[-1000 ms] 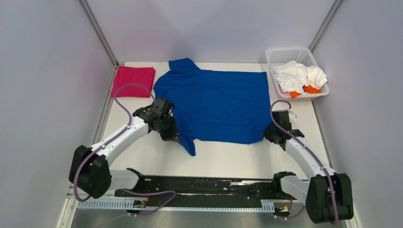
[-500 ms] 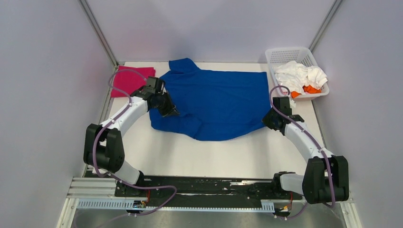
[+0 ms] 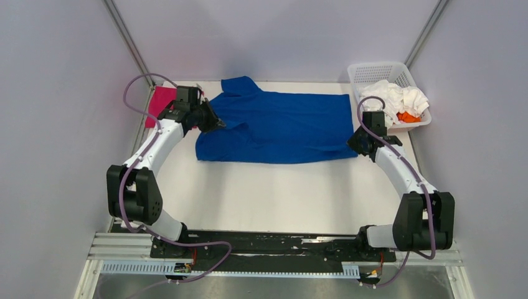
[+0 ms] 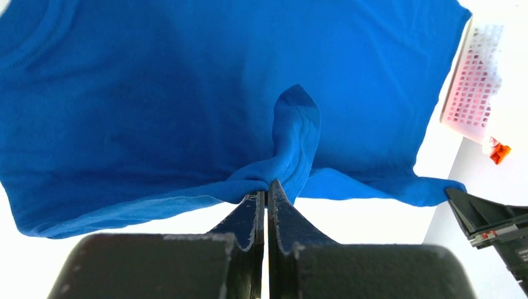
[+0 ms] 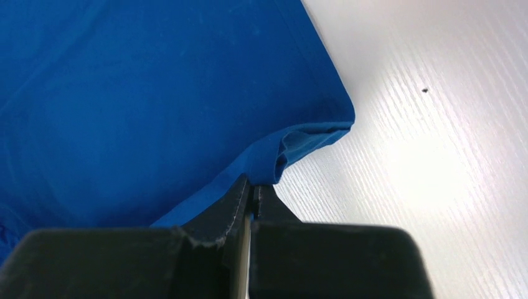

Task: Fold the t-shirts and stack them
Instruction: Fold the flattened tshirt in 1/3 of the way

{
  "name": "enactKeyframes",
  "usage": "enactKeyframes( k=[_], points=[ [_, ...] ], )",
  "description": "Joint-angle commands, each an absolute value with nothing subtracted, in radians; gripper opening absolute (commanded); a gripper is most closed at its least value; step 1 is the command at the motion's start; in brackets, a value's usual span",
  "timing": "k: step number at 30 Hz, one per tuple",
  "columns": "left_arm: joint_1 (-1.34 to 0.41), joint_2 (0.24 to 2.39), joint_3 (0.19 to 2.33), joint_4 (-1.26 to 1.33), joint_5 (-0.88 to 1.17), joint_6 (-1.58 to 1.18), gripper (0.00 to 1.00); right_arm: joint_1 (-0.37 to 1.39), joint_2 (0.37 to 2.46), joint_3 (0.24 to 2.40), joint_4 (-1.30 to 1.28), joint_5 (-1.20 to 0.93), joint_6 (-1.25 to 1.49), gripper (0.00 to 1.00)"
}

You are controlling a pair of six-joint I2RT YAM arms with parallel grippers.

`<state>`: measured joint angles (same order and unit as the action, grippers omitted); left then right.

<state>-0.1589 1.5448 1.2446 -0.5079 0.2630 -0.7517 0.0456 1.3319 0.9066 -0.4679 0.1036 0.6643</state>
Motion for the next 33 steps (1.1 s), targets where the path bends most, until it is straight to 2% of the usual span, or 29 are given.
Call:
enactKeyframes(
  k=[1, 11, 18, 22, 23, 24, 25, 26, 28, 30, 33],
  points=[
    [-0.145, 1.563, 1.34, -0.446, 0.253, -0.675, 0.0, 0.036, 1.378, 1.004, -0.45, 0.119, 0.63, 0.0],
    [-0.134, 1.731, 1.495, -0.44, 0.216, -0.588, 0.0, 0.024, 1.522, 1.116, -0.44, 0.133, 0.636, 0.0],
    [-0.126, 1.954, 1.678, -0.432, 0.242, -0.534, 0.0, 0.01, 1.658, 1.204, -0.425, 0.142, 0.643, 0.01],
    [-0.117, 2.079, 1.796, -0.429, 0.179, -0.514, 0.02, 0.009, 1.734, 1.269, -0.415, 0.169, 0.638, 0.07],
    [-0.112, 2.121, 1.819, -0.437, 0.164, -0.515, 0.07, 0.009, 1.749, 1.295, -0.414, 0.169, 0.625, 0.09],
    [-0.109, 2.146, 1.878, -0.446, 0.15, -0.517, 0.24, 0.009, 1.764, 1.313, -0.414, 0.17, 0.615, 0.12],
    [-0.098, 2.194, 1.912, -0.484, 0.153, -0.523, 0.35, 0.009, 1.774, 1.326, -0.414, 0.168, 0.609, 0.17],
    [-0.093, 2.213, 1.982, -0.505, 0.17, -0.525, 0.63, 0.009, 1.778, 1.333, -0.415, 0.162, 0.608, 0.21],
    [-0.084, 2.253, 2.052, -0.547, 0.176, -0.541, 0.94, 0.009, 1.77, 1.331, -0.414, 0.143, 0.611, 0.34],
    [-0.082, 2.255, 2.073, -0.555, 0.174, -0.551, 0.99, 0.009, 1.748, 1.317, -0.414, 0.122, 0.611, 0.5],
    [-0.082, 2.203, 2.039, -0.556, 0.217, -0.556, 1.0, 0.009, 1.704, 1.277, -0.404, 0.058, 0.598, 0.62]
  ],
)
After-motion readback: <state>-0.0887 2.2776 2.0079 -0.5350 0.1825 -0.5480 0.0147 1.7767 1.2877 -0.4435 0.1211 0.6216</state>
